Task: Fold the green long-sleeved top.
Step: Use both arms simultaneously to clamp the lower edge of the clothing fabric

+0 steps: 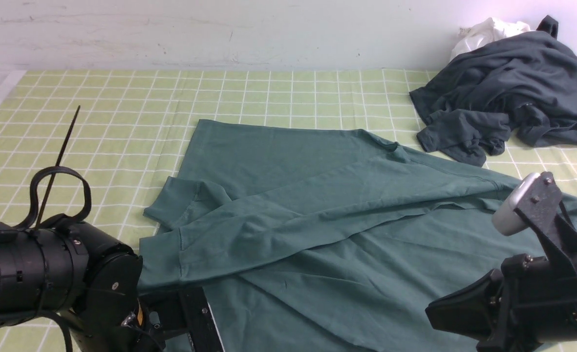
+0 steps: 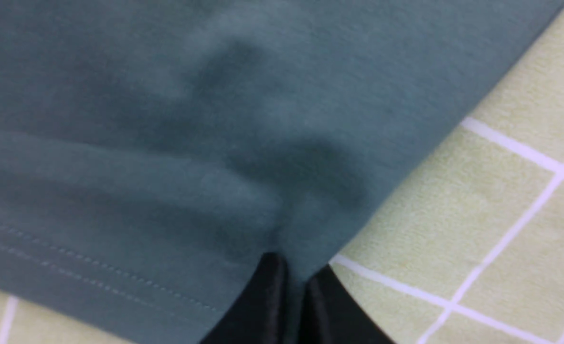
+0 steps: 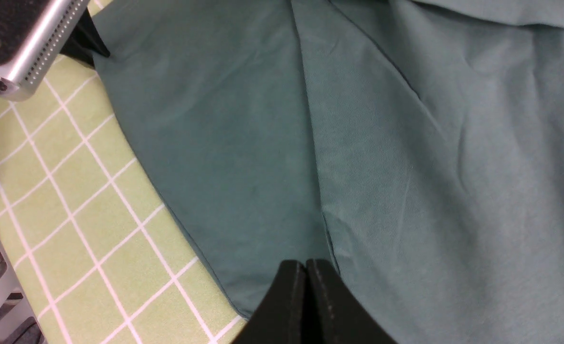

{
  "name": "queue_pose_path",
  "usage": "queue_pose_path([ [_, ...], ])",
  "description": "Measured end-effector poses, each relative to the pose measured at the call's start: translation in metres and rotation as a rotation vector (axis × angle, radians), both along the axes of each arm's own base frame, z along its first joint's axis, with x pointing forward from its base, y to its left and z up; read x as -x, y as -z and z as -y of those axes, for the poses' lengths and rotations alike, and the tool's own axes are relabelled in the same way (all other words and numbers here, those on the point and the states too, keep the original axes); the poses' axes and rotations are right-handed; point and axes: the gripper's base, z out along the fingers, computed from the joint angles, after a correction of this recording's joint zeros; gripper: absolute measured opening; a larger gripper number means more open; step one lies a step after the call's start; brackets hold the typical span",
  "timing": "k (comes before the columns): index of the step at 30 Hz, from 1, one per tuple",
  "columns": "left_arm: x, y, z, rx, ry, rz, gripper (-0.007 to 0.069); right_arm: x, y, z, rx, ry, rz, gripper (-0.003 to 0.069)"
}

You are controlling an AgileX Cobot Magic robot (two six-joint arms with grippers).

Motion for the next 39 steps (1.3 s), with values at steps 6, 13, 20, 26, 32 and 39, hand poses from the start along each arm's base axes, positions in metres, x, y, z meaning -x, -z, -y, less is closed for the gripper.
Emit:
queue_pose_path([
  [6, 0.008, -0.025, -0.004, 0.018, -0.071, 0.027, -0.0001, 0.003, -0.002, -0.001, 0.006, -0.046, 0.026, -0.001],
  [13, 0.022, -0.052, -0.017, 0.006, -0.183, 0.087, -0.0001, 0.016, -0.026, 0.008, 0.102, -0.125, 0.307, -0.0003],
  [20, 0.026, -0.063, -0.021, 0.019, -0.231, 0.139, -0.0001, 0.009, 0.003, 0.028, 0.463, -0.264, 0.236, 0.0155],
  [26, 0.023, -0.064, -0.02, 0.044, -0.232, 0.177, -0.0001, -0.003, 0.033, 0.044, 0.725, -0.407, 0.124, 0.034],
  [32, 0.02, -0.065, -0.018, 0.064, -0.234, 0.203, -0.0001, -0.021, 0.07, 0.05, 0.853, -0.538, 0.029, 0.0351],
  [39, 0.02, -0.065, -0.018, 0.074, -0.246, 0.209, -0.0001, -0.032, 0.087, 0.049, 0.871, -0.543, -0.003, 0.026],
])
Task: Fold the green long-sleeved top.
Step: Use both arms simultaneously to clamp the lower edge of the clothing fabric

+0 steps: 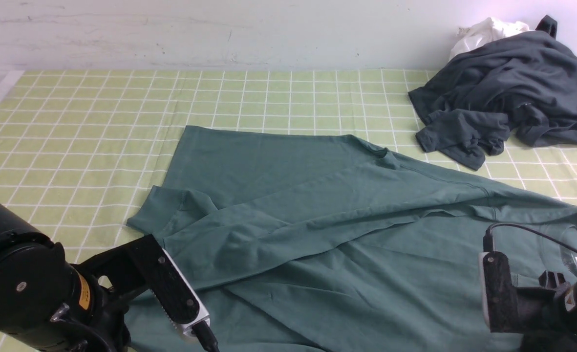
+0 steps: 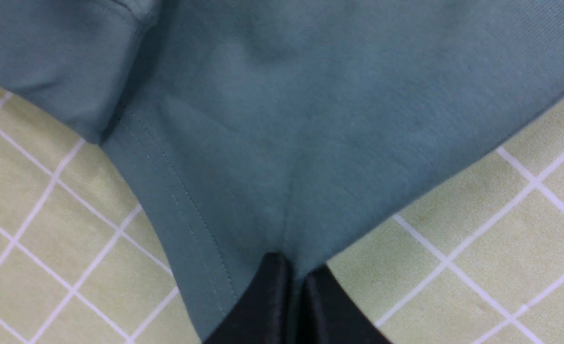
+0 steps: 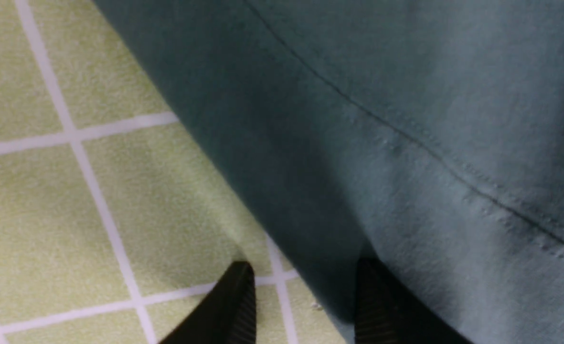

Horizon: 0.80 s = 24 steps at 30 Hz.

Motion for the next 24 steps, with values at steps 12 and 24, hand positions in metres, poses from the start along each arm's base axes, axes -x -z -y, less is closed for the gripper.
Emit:
queue_pose_path([
  [12, 0.0, 0.0, 0.001, 0.011, -0.005, -0.002, -0.0001, 0.0, -0.017, 0.001, -0.024, 0.037, 0.106, 0.0034],
  [24, 0.001, -0.001, 0.002, 0.03, -0.014, -0.006, -0.0001, 0.0, -0.013, 0.001, -0.039, 0.159, 0.086, 0.0162],
])
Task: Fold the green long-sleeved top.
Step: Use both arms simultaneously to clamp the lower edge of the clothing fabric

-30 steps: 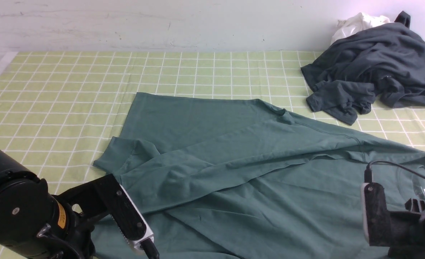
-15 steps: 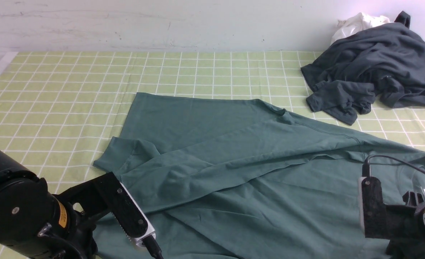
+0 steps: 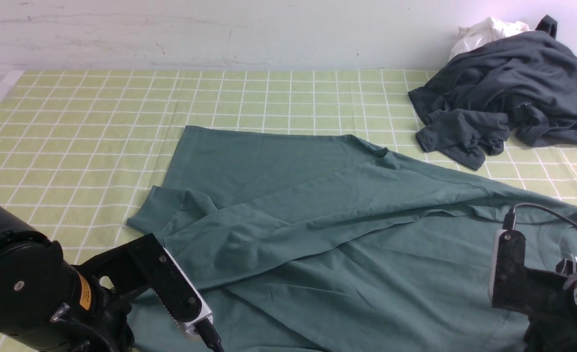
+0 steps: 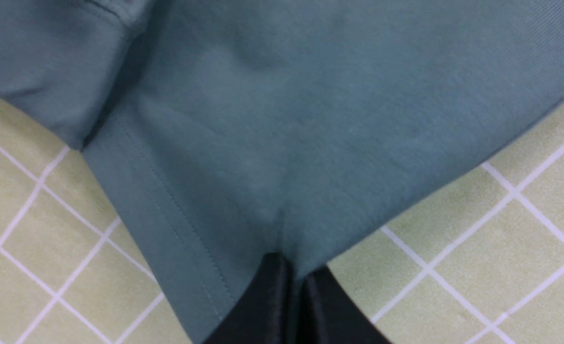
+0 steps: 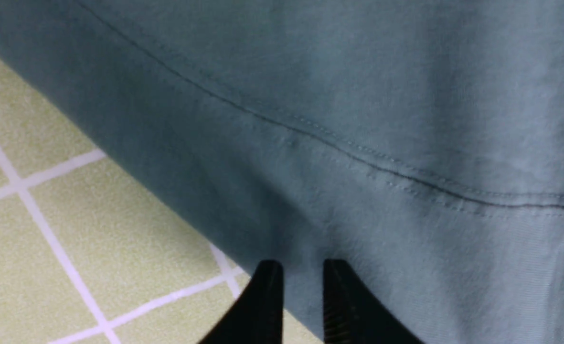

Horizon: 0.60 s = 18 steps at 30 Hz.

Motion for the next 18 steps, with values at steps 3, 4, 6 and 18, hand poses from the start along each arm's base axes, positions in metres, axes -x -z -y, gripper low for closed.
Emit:
queue_pose_path([
  [3, 0.0, 0.0, 0.0001, 0.001, 0.0, 0.0, -0.0001, -0.0005, 0.0078, -0.0001, 0.013, -0.015, -0.042, 0.026],
  [4, 0.0, 0.0, 0.0001, 0.001, 0.0, 0.0, -0.0001, -0.0008, 0.0096, -0.0001, 0.017, -0.025, -0.05, 0.0279],
  [6, 0.0001, 0.0, 0.0001, 0.002, -0.001, -0.001, -0.0001, -0.0013, 0.0125, -0.0003, 0.024, -0.047, -0.065, 0.0303],
  [18, 0.0008, -0.0013, 0.0, 0.007, -0.002, 0.004, -0.0001, -0.0036, 0.0124, -0.0009, 0.024, -0.06, -0.061, 0.0091],
])
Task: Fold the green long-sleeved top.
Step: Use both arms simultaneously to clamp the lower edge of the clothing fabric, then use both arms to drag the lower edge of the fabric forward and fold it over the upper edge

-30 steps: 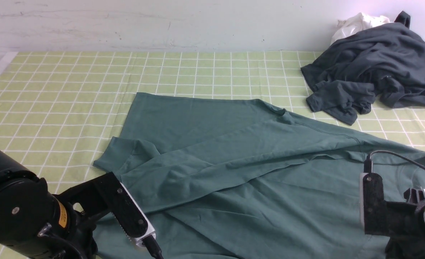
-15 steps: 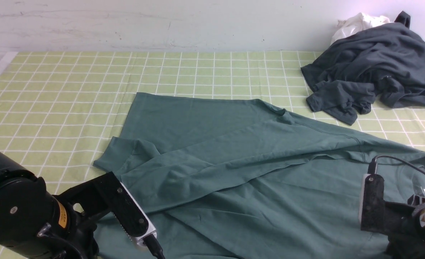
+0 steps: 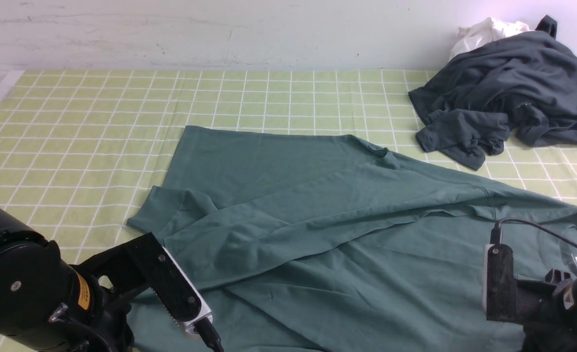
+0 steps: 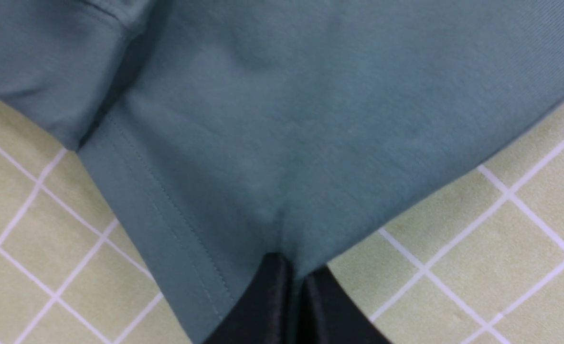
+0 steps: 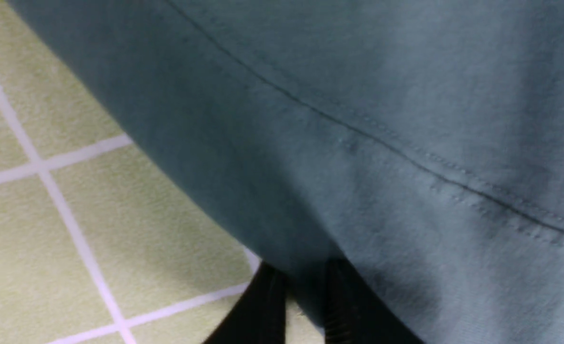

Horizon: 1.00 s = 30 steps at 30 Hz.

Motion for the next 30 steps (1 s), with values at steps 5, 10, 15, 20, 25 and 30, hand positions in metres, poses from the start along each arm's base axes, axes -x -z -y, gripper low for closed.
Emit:
queue_pose_path([
  [5, 0.0, 0.0, 0.0, 0.0, 0.0, 0.0, -0.0001, -0.001, -0.004, 0.0, -0.011, 0.016, 0.037, 0.0002],
  [10, 0.0, -0.001, 0.0, 0.003, -0.003, 0.003, -0.0001, 0.002, -0.017, 0.0, -0.029, 0.037, 0.093, -0.0003],
  [15, -0.002, -0.008, -0.008, 0.027, -0.152, 0.055, -0.0001, 0.0, -0.037, 0.001, -0.083, 0.224, 0.159, -0.0003],
  [20, -0.03, -0.026, -0.023, 0.114, -0.415, 0.145, 0.0006, -0.019, -0.061, -0.001, -0.134, 0.422, 0.249, -0.0003],
  [25, -0.085, -0.057, -0.023, 0.208, -0.495, 0.268, 0.0006, -0.057, -0.076, -0.003, -0.102, 0.43, 0.334, -0.0003],
  [30, -0.16, -0.066, -0.012, 0.238, -0.487, 0.363, 0.0006, -0.106, -0.076, -0.004, -0.041, 0.39, 0.388, -0.0003],
])
